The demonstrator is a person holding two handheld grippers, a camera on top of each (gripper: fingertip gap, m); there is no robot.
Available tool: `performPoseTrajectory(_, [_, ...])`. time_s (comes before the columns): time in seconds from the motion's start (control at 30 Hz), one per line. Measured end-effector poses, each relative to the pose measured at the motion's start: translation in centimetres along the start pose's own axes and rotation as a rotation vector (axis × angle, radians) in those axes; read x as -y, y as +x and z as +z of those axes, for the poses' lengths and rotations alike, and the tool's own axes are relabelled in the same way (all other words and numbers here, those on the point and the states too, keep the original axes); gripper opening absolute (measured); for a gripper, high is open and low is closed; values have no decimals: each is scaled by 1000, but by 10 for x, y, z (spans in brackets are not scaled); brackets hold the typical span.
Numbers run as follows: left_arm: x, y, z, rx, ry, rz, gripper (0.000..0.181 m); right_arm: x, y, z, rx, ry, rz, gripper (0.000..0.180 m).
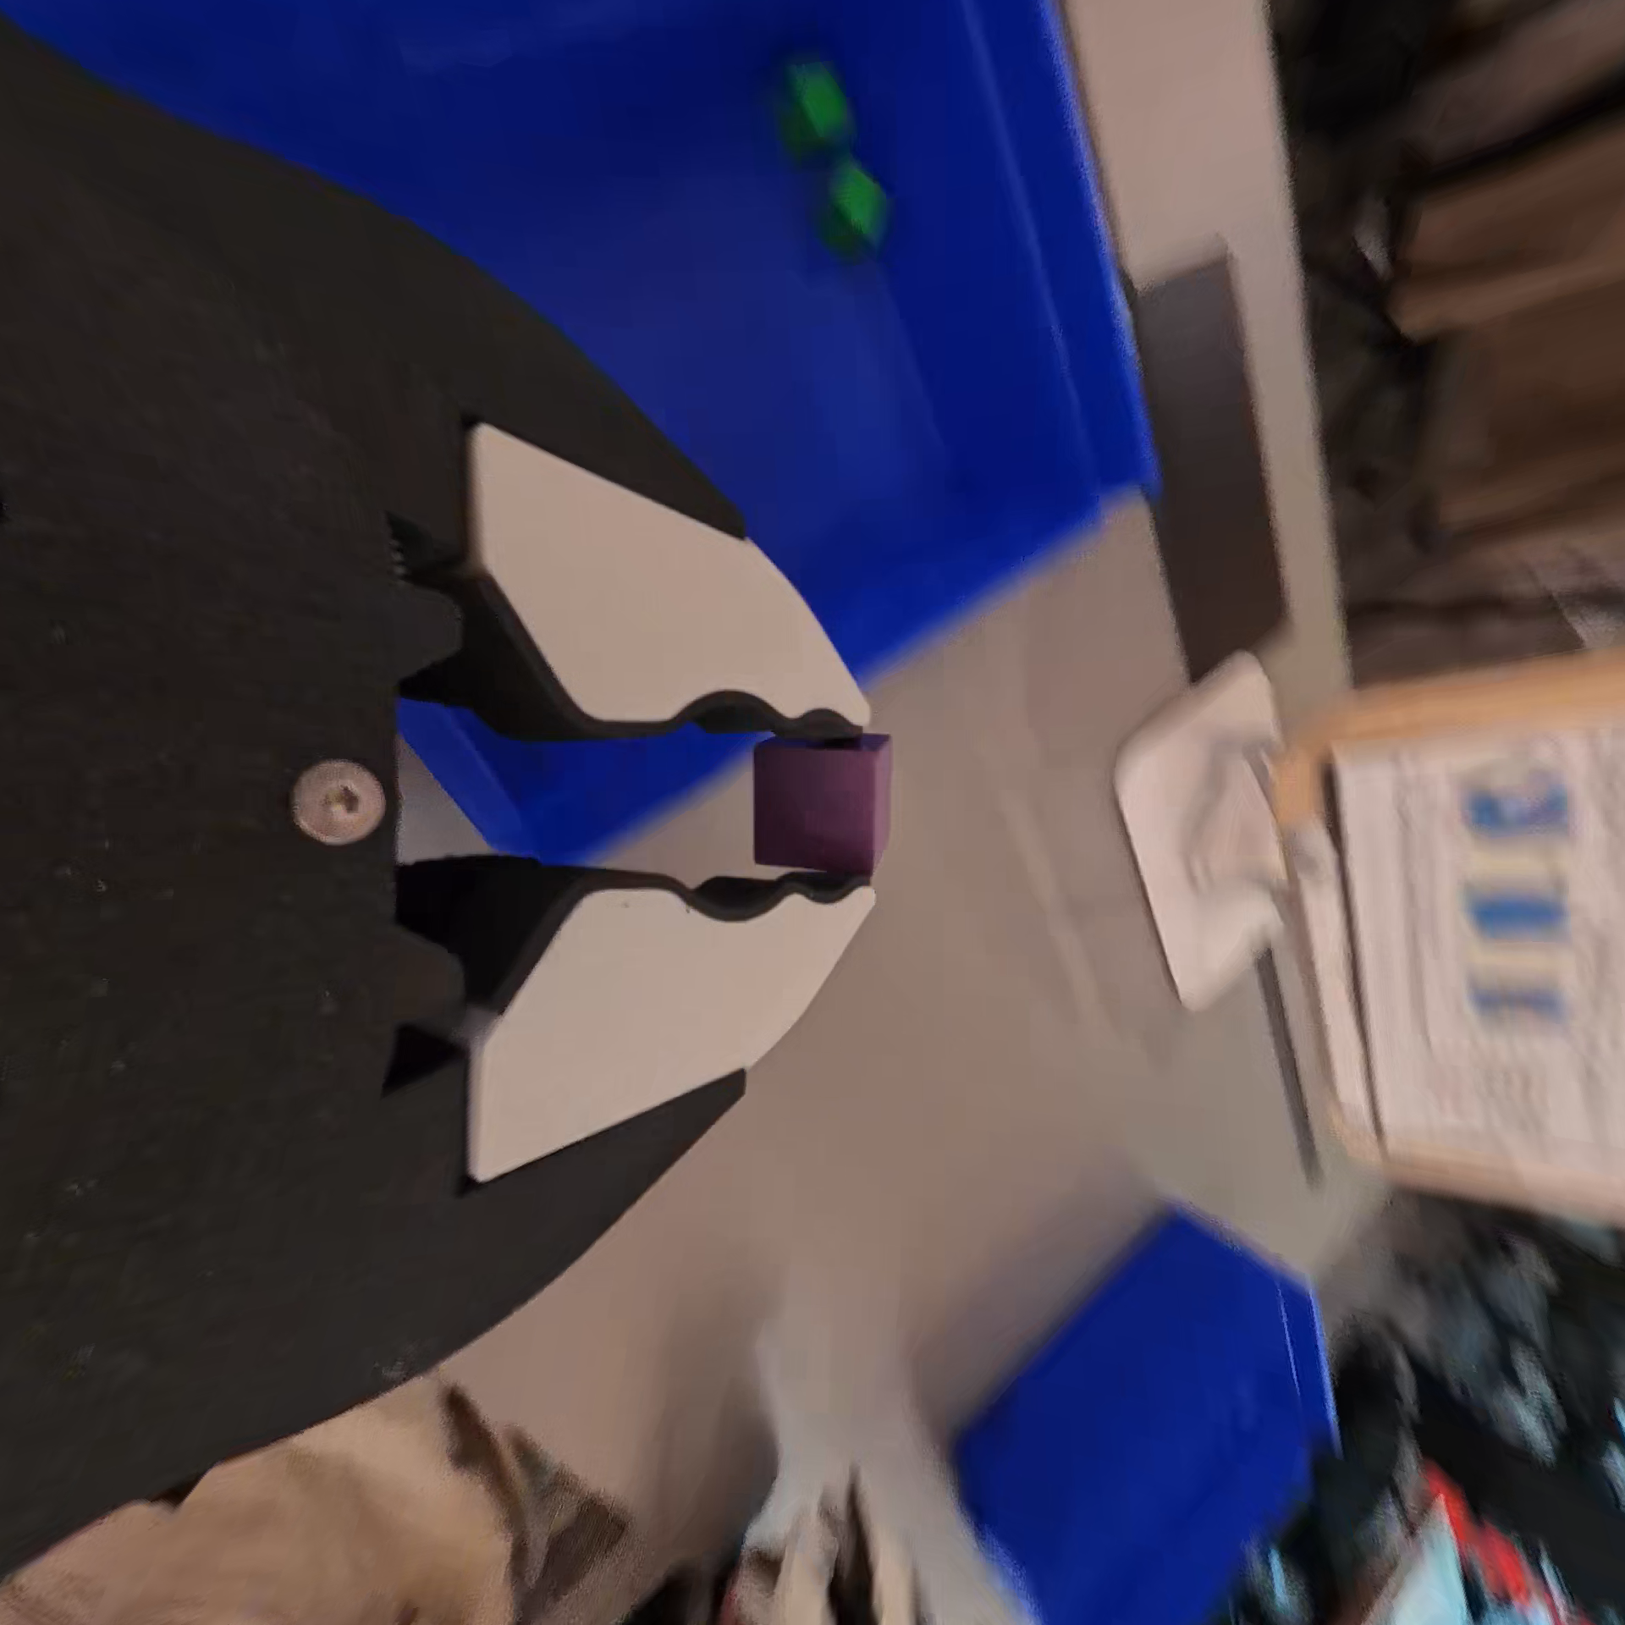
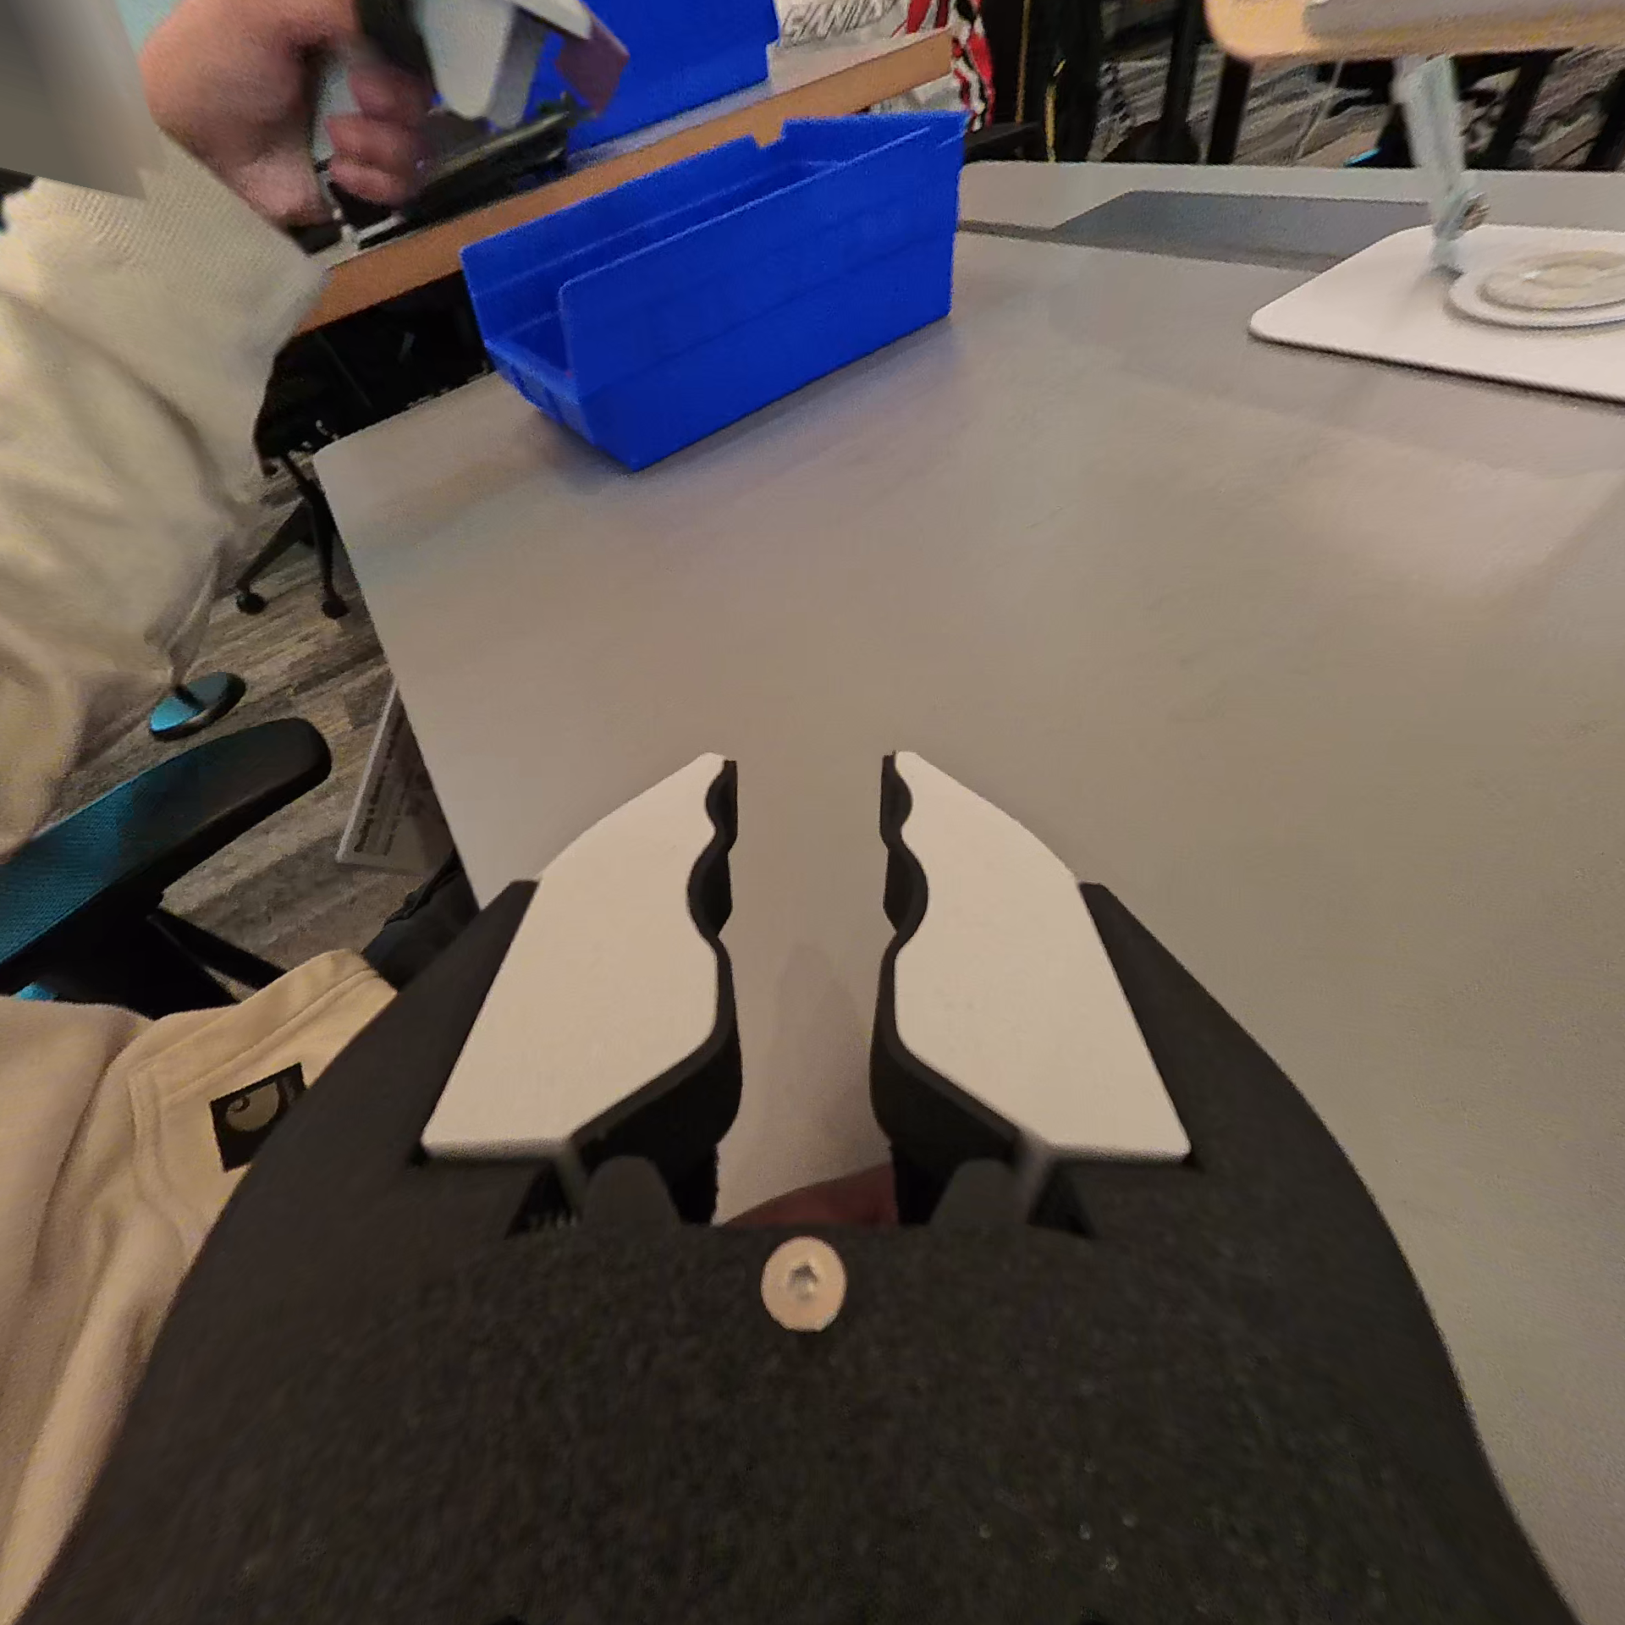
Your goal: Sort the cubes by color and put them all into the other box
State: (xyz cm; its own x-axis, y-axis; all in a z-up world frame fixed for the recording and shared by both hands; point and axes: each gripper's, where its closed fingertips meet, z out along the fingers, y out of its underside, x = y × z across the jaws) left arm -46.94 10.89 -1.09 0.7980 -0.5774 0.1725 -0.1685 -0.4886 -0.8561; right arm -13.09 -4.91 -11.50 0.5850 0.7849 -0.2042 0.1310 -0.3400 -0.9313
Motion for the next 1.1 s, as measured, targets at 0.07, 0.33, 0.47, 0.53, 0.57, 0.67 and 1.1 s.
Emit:
performPoseTrajectory(0.07, [6, 55, 5, -193, 112, 49, 28, 4, 9, -3, -21, 28, 28, 31])
performPoseTrajectory(0.33, [-6, 202, 53, -832, 243, 2, 28, 48, -1, 15, 293, 206, 214, 37])
performPoseTrajectory(0.47, [10, 253, 69, -1016, 233, 24, 28, 97, -8, 28, 452, 308, 175, 40])
performPoseTrajectory(0.53, [12, 271, 77, -1057, 207, 54, 28, 113, -5, 37, 483, 317, 172, 42])
performPoseTrajectory(0.57, [12, 278, 80, -1069, 193, 64, 28, 119, -4, 41, 490, 321, 163, 42])
performPoseTrajectory(0.67, [12, 286, 89, -1068, 183, 65, 27, 121, -5, 48, 522, 290, 133, 41])
performPoseTrajectory(1.1, [0, 291, 104, -1012, 181, 33, 50, 110, -3, 50, 490, 320, 95, 28])
